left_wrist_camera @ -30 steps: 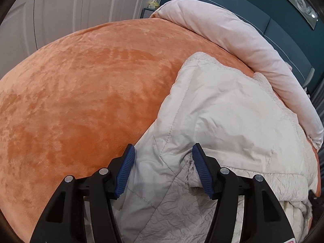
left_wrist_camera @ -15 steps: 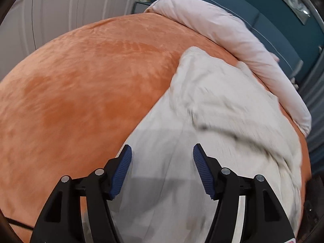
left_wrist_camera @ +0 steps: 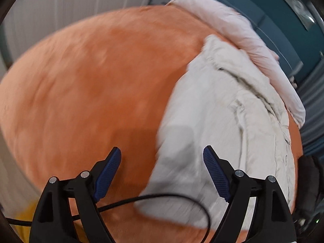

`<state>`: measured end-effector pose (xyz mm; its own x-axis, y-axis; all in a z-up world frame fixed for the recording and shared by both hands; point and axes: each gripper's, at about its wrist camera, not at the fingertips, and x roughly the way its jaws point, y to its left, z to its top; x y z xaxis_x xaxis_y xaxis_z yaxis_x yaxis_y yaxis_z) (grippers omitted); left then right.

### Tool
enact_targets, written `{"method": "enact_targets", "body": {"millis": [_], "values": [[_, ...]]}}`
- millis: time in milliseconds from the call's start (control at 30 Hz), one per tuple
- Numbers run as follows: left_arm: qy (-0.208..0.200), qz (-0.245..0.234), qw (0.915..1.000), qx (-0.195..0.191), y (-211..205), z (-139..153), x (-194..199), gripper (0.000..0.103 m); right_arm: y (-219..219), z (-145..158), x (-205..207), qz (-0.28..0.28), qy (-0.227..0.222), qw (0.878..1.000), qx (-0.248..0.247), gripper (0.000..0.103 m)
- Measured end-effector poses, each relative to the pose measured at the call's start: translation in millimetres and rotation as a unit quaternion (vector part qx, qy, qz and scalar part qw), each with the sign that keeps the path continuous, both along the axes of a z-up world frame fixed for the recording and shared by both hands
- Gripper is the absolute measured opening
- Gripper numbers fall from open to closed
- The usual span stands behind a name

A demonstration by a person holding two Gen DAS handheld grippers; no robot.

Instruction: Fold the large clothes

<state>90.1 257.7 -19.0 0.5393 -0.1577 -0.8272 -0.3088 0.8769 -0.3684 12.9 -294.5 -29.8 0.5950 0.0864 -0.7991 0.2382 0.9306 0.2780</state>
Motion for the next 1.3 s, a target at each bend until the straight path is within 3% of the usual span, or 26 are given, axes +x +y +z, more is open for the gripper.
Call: {"method": "enact_targets", "body": {"millis": [100, 233, 300, 433, 567, 667, 833, 967, 1167, 1300], "values": [[0.014, 0.015, 0.9990, -0.040, 4, -13, -11, 0.081, 6, -5, -6, 0.004, 0.006, 1.000, 0.021, 0.076], [0.010, 0.014, 0.9997, -0.017, -2, -7, -14, 0.080, 15, -4, -5, 0.005, 0.012, 1.000, -0.007, 0.079], [-0.012, 0.012, 0.9998, -0.013, 1, 10, -23, 0.080, 13, 1, -11, -0.007, 0.005, 1.000, -0.009, 0.079], [-0.065, 0.018, 0.9973, 0.030, 28, 64, -68, 0.081, 4, 10, -35, -0.023, -0.012, 1.000, 0.002, 0.080], [-0.062, 0.020, 0.9954, 0.069, 52, 84, -97, 0.081, -9, 3, -41, -0.044, -0.008, 0.998, 0.032, 0.081], [-0.050, 0.012, 0.9970, 0.059, 51, 71, -90, 0.081, -17, -1, -32, -0.064, -0.012, 0.997, 0.052, 0.081], [-0.014, -0.007, 0.9997, -0.018, 18, 21, -50, 0.081, -14, -12, -16, -0.071, 0.004, 0.996, 0.057, 0.082], [0.006, -0.014, 0.9988, -0.046, -10, -7, -23, 0.081, -8, -16, -5, -0.051, 0.017, 0.997, 0.057, 0.085], [0.006, -0.024, 0.9997, -0.001, -35, -16, -4, 0.088, 5, -22, 11, -0.040, 0.020, 0.998, 0.048, 0.088], [0.003, -0.033, 0.9994, 0.004, -34, -21, 4, 0.089, 4, -27, 19, -0.040, 0.018, 0.997, 0.056, 0.089]]}}
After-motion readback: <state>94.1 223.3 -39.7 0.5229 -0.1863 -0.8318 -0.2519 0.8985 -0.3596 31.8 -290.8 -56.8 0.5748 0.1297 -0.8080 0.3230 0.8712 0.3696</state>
